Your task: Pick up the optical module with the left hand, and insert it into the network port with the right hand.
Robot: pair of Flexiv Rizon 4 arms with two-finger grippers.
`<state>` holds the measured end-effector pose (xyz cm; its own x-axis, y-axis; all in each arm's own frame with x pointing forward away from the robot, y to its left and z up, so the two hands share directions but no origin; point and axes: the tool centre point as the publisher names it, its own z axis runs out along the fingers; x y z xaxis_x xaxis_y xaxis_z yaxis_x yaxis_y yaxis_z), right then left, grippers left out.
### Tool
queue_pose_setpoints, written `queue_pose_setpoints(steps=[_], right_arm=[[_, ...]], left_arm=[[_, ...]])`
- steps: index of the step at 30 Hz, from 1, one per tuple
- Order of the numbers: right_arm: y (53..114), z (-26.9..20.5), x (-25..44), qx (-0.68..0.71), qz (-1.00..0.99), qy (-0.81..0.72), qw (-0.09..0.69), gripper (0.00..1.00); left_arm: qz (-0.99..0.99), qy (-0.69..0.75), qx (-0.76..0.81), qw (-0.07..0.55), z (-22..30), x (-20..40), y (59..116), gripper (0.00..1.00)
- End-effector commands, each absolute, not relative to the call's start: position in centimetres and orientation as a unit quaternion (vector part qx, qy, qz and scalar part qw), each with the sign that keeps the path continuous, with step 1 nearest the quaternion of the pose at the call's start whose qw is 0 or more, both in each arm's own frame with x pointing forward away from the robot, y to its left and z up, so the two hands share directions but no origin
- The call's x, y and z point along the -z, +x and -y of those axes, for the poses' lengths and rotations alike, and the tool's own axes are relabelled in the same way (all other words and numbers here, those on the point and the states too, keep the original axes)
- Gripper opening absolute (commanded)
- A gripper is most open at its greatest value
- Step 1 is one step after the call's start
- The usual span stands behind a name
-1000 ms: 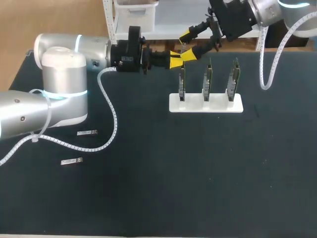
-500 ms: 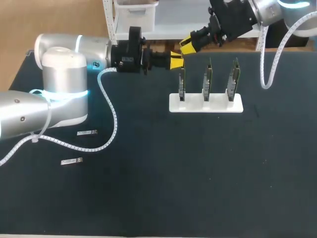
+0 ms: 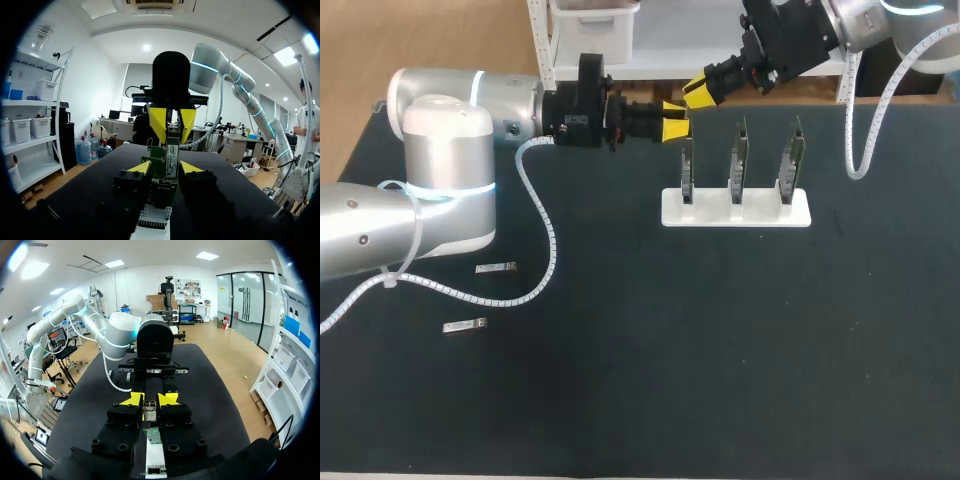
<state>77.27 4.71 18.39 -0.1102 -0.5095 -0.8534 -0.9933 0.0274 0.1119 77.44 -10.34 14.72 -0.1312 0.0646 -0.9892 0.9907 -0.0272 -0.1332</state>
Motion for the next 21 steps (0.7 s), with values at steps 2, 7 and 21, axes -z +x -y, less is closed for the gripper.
queue_pose_setpoints(steps=[2, 7, 21], right_arm=[[76.8, -4.5, -18.4, -0.375, -0.643, -0.583, 0.324, 0.00], [76.9, -4.3, -18.5, -0.373, -0.645, -0.582, 0.326, 0.00], [76.8, -3.8, -18.7, -0.372, -0.642, -0.580, 0.336, 0.00]], left_arm=[[-0.539, 0.489, 0.524, 0.442, 10.4, -14.7, 77.6, 1.00], [-0.537, 0.499, 0.519, 0.440, 10.0, -15.0, 77.4, 1.00], [-0.577, 0.557, 0.449, 0.395, 8.1, -14.5, 76.7, 1.00]])
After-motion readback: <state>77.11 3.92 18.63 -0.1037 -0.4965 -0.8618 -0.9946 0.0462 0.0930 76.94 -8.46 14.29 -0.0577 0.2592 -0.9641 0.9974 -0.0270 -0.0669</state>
